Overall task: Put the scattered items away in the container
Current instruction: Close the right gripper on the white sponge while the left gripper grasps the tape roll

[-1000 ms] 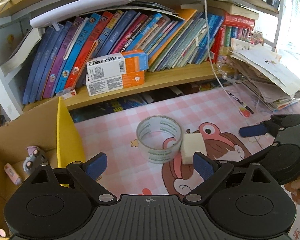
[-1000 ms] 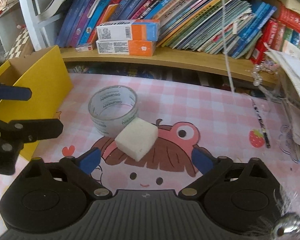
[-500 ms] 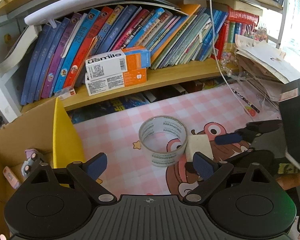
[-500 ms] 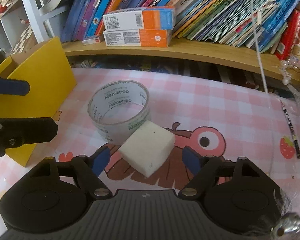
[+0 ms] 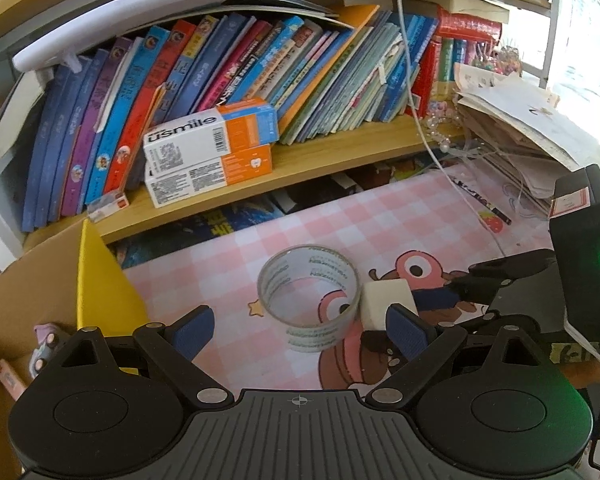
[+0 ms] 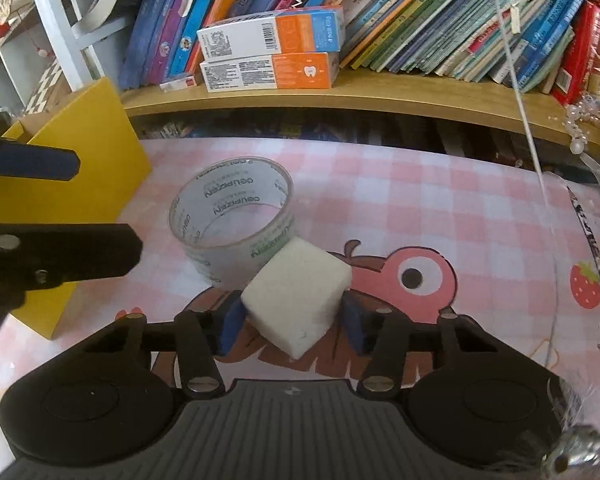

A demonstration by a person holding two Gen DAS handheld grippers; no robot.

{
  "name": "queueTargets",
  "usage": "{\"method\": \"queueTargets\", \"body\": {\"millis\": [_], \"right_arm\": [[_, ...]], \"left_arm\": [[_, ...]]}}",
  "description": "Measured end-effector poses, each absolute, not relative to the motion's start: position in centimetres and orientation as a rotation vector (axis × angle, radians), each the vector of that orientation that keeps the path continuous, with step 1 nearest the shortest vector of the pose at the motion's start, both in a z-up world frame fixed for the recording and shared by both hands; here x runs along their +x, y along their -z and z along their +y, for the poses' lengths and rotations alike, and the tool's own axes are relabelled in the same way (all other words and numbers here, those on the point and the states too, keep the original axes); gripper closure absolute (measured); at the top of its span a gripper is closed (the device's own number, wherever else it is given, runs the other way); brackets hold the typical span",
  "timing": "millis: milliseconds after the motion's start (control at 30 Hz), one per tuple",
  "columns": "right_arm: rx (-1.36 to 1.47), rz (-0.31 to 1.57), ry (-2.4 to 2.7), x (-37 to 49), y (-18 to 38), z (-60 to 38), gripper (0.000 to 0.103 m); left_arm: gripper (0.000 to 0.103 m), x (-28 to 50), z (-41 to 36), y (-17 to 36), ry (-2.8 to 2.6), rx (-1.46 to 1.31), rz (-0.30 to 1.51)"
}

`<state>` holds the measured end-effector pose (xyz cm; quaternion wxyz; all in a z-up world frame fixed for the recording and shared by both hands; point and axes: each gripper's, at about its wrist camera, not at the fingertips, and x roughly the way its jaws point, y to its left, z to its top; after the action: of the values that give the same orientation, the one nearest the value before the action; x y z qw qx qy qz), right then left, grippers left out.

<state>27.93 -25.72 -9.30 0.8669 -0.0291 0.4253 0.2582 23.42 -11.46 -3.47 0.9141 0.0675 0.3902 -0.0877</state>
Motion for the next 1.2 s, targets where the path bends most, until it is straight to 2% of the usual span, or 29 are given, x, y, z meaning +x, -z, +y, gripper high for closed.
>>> {"method": "queueTargets", "body": {"millis": [533, 633, 867, 1200], "right_arm": [[-0.039, 0.913, -0.505, 25.8, 8.5, -28.9, 0.057], [-0.039, 0.915, -0.501, 25.4, 8.4, -29.1, 0.057], [-0.036, 0.927, -0.483, 24.8, 8.3, -29.5, 0.057], [-0.034, 0.926, -0.48, 24.3, 8.0, -29.5, 0.057]], "left_arm": [[0.014, 25.9, -14.0, 5.7, 0.218, 0.206, 0.836], [0.021, 26.3, -14.5, 6.0, 0.227, 0.234, 0.837], [0.058, 27.3, -15.1, 7.3, 0.254, 0.254, 0.867], [0.072, 28.1, -15.2, 9.0, 0.25, 0.256, 0.908]]}}
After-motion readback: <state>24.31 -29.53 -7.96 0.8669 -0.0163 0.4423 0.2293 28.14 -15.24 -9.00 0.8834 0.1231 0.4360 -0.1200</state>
